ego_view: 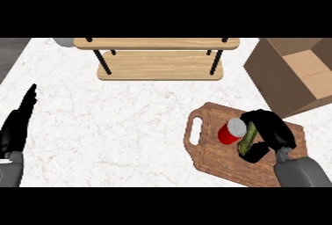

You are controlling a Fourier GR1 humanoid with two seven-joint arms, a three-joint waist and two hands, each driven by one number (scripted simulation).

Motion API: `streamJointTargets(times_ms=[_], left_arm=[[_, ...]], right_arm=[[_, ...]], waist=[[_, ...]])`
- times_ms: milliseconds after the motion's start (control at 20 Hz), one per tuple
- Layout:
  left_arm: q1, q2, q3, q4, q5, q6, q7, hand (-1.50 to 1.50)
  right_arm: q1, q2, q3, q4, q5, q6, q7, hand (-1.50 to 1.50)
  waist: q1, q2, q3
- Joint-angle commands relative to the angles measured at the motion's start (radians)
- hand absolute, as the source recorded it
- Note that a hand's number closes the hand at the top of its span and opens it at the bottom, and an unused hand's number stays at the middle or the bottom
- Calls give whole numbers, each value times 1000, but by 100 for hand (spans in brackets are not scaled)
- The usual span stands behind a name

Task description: Pick the squash from the cutting board and place it in the cardboard box

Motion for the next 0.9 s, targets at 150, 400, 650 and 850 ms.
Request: streamJointTargets(times_ms=[150,400,650,850], left_arm=[[39,2,13,-32,15,-24,-7,0],[47,0,26,-24,18,-11,-18,0],[50,-13,10,-8,6,-14,-47,0],[20,-20,0,-38,-1,-9,1,0]], right_arm=[[39,-173,-213,66,-11,-115,-99,150],[111,-453,-503,257,-135,-115,-264,150],[58,-599,-652,507,-173,-198,-476,150],[6,-632,-711,524,-213,-292,-632,150]], waist=[[-5,9,10],[-38,14,15],[1,15,12],[0,11,11]])
